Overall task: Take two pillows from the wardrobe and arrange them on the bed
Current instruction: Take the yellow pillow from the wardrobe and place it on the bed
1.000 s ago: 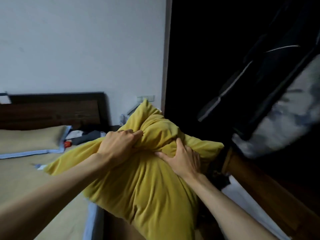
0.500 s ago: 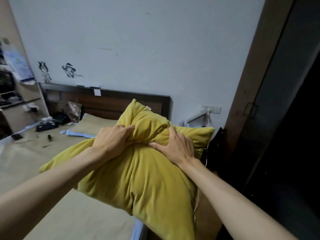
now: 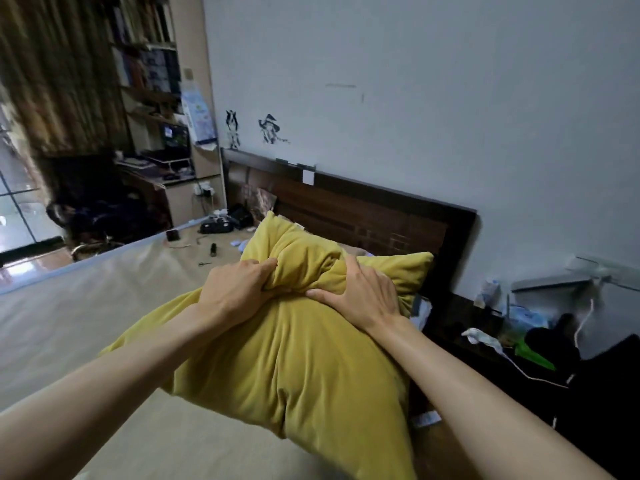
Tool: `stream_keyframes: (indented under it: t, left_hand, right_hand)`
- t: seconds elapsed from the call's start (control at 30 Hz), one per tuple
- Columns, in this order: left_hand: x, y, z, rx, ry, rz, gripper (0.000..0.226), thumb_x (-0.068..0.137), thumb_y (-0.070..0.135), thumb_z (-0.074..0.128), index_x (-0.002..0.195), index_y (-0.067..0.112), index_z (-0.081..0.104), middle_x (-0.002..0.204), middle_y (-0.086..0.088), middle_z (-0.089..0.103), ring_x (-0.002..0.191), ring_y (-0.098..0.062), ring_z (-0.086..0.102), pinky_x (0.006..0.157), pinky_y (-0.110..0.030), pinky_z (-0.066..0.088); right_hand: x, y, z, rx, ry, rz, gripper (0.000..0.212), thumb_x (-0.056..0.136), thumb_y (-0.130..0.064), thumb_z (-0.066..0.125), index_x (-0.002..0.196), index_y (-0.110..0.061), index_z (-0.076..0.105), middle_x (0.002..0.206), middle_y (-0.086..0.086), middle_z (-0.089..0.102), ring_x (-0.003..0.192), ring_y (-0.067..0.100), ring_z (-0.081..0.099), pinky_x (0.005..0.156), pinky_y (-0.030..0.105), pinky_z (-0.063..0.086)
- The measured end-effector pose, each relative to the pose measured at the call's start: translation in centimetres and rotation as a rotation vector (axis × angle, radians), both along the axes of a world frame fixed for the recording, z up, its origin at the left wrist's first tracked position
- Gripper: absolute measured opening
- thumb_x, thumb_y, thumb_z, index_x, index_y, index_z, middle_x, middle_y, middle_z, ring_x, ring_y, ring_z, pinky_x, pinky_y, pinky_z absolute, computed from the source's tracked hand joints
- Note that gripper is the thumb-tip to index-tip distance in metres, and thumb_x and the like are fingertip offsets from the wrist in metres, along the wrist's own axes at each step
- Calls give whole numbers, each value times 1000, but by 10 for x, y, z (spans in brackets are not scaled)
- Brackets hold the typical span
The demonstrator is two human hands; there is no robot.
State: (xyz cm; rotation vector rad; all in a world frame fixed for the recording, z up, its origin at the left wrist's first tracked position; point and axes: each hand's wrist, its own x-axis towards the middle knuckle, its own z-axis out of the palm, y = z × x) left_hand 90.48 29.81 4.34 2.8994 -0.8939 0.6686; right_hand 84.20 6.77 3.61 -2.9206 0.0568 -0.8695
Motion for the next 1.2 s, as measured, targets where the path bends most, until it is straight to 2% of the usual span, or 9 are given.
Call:
stream_keyframes:
  t: [0.13, 0.27, 0.53, 0.7, 0.77, 0.87, 1.0, 1.07, 1.2]
  left_hand:
    - [55, -61, -15, 0, 83, 74, 54, 83, 81, 33, 97, 30, 45, 93, 2, 62, 85, -26, 63, 62, -38, 53]
    - [107, -119, -20, 27, 134, 138, 59, 81, 83, 29, 102, 31, 47, 97, 5, 62, 87, -23, 63, 61, -36, 52]
    - [186, -194, -6, 31, 161, 158, 52, 83, 82, 33, 96, 32, 42, 89, 5, 59, 79, -21, 61, 59, -35, 52]
    - [254, -236, 2, -4, 138, 148, 51, 81, 82, 35, 86, 32, 35, 83, 5, 57, 69, -17, 53, 50, -32, 42]
    - [289, -251, 2, -22, 115, 123, 50, 82, 82, 36, 85, 31, 34, 83, 4, 58, 68, -17, 50, 51, -32, 39]
    - [350, -270, -4, -48, 83, 77, 51, 82, 82, 36, 85, 31, 37, 83, 3, 61, 73, -20, 58, 52, -32, 38]
    - [450, -304, -12, -96, 141, -6, 50, 80, 83, 37, 86, 33, 36, 85, 4, 59, 78, -21, 60, 59, -36, 51]
    - [496, -328, -17, -110, 151, -59, 50, 80, 82, 37, 87, 33, 35, 87, 3, 60, 81, -23, 62, 59, -35, 48]
    - [562, -378, -34, -126, 181, -135, 52, 80, 83, 34, 93, 33, 38, 85, 6, 58, 80, -18, 60, 54, -31, 37]
  right_hand:
    - [71, -63, -17, 31, 68, 52, 93, 67, -93, 45, 115, -14, 52, 92, 10, 70, 81, 29, 67, 63, 34, 45]
    - [132, -125, -24, 43, 106, 102, 89, 66, -95, 42, 108, -16, 50, 90, 8, 69, 79, 28, 66, 60, 33, 43]
    - [217, -201, -15, 61, 122, 134, 86, 67, -95, 40, 102, -17, 48, 88, 6, 67, 77, 25, 65, 62, 34, 46]
    - [275, -241, 2, 12, 60, 88, 99, 67, -94, 42, 119, -10, 52, 94, 10, 70, 83, 31, 67, 67, 37, 49]
    - [305, -255, 7, -12, 39, 70, 101, 68, -93, 44, 124, -9, 51, 96, 11, 70, 84, 30, 67, 70, 38, 50]
    - [360, -273, 9, -45, 24, 48, 98, 69, -90, 47, 122, -8, 51, 95, 10, 70, 83, 27, 66, 73, 38, 51]
    - [438, -300, 6, -74, 30, -17, 98, 71, -89, 47, 128, -8, 49, 97, 8, 69, 84, 25, 65, 76, 37, 50]
    - [472, -319, 7, -81, 44, -77, 101, 72, -89, 47, 131, -8, 47, 98, 9, 69, 85, 25, 65, 76, 37, 49]
    - [524, -361, -1, -112, 74, -168, 88, 71, -90, 46, 113, -13, 51, 88, 4, 68, 76, 22, 63, 72, 35, 48]
